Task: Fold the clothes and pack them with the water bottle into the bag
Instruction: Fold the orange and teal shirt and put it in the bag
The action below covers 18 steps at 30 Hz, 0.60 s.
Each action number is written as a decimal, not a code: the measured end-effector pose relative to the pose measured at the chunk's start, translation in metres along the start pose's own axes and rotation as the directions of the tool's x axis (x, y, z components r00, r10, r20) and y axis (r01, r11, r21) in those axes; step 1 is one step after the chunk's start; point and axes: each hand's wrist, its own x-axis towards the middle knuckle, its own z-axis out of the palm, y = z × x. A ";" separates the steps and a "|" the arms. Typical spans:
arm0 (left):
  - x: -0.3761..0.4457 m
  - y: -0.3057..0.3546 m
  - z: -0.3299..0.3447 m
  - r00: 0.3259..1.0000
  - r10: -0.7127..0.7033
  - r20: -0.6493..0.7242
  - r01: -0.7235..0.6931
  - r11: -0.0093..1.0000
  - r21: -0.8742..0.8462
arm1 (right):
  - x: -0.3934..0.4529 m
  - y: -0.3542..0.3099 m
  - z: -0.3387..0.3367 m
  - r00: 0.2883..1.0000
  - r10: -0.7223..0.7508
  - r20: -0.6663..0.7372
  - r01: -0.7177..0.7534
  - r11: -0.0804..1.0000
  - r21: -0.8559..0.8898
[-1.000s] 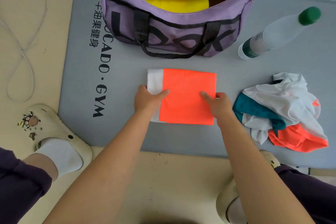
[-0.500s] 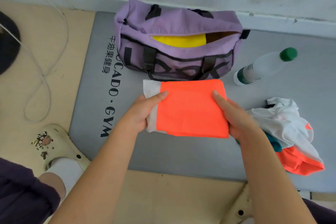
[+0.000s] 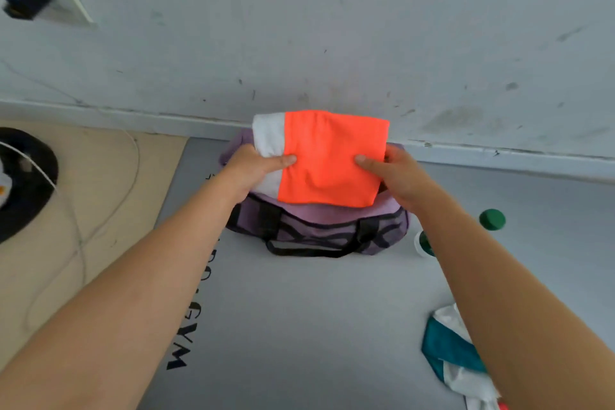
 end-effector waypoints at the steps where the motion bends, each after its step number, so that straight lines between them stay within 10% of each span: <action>1: 0.002 -0.011 -0.001 0.999 -0.045 0.018 0.045 0.999 0.018 | 0.004 0.010 0.000 0.996 0.070 0.051 -0.069 0.998 -0.014; 9: 0.012 -0.053 -0.002 0.914 -0.387 0.124 0.375 0.920 0.111 | 0.026 0.059 0.023 0.877 0.454 0.155 -0.470 0.878 0.087; 18: 0.029 -0.052 -0.001 0.999 -0.002 -0.044 -0.002 0.995 -0.096 | 0.044 0.049 0.021 0.985 -0.008 -0.172 0.014 0.999 0.029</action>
